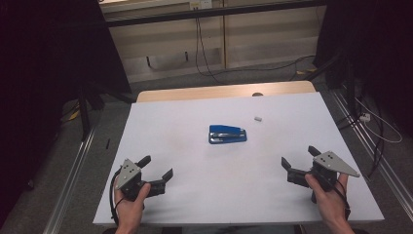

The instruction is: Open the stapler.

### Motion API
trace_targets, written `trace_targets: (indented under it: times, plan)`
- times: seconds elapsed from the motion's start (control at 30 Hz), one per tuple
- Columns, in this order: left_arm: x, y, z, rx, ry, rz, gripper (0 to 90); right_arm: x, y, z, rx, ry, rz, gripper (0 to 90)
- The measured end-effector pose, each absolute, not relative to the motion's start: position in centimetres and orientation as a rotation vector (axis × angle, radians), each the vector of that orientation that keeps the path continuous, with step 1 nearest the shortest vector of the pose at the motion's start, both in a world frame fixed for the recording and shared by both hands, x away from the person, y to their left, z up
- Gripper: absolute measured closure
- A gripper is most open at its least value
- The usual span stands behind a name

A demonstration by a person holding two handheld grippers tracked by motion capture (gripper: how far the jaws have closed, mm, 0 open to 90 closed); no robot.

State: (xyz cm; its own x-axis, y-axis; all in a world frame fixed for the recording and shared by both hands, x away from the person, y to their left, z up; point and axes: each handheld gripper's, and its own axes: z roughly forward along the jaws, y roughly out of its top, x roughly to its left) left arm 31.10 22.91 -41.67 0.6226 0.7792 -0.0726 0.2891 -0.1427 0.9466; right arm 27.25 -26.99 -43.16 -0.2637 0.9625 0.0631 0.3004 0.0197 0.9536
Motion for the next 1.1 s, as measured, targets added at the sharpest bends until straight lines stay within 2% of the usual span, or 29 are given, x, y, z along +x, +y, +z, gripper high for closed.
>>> trace_targets:
  times: [1.1]
  plan:
    - [32.3, 21.9, -42.0, 1.774, 0.878, 0.473, 4.5, 28.5, -24.9, -43.7, 1.248, 1.716, 1.337, 0.7]
